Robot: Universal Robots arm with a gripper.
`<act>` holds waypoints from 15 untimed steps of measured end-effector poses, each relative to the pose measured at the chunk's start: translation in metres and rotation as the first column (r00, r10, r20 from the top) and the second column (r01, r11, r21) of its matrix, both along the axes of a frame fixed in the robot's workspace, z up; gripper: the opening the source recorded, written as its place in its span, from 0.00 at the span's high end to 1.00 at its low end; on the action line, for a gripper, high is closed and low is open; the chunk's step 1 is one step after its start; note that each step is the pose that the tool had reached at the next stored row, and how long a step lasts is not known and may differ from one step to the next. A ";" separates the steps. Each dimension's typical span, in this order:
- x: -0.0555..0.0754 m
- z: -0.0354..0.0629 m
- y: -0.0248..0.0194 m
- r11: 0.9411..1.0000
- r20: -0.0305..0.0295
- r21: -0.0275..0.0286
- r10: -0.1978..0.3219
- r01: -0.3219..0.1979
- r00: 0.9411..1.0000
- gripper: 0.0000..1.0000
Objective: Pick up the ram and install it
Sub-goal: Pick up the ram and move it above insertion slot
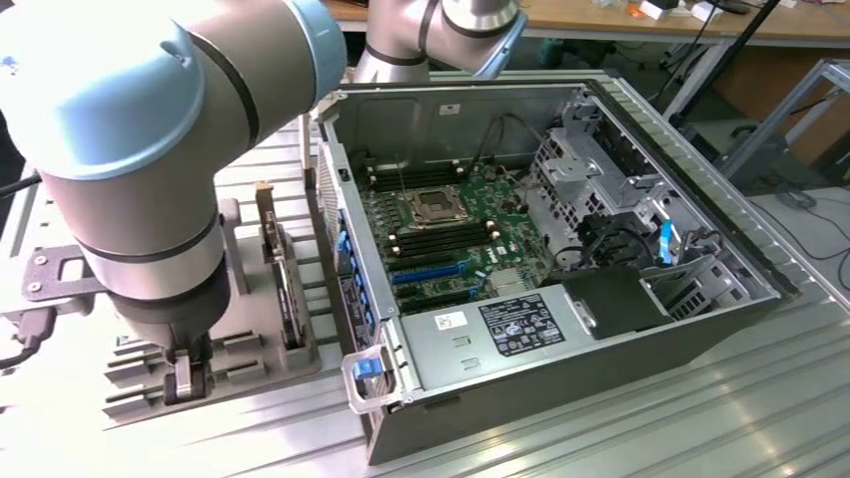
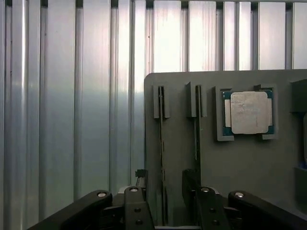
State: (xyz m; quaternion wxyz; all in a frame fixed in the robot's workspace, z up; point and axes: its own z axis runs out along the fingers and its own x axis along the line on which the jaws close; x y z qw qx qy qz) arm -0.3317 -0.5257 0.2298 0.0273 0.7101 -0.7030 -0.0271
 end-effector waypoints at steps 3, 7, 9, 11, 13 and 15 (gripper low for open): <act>0.000 -0.0100 -0.0014 1.000 0.000 0.000 0.000 0.000 1.000 0.58; 0.000 -0.0157 -0.0016 1.000 0.000 0.000 0.000 0.000 1.000 0.58; 0.000 -0.0196 -0.0016 1.000 0.000 0.000 0.000 0.000 1.000 0.58; 0.000 -0.0268 -0.0009 1.000 0.000 0.000 0.000 0.000 1.000 0.58; 0.000 -0.0277 0.0018 1.000 0.000 0.000 0.000 0.000 1.000 0.58; 0.000 -0.0277 0.0018 1.000 0.000 0.000 0.000 0.000 1.000 0.58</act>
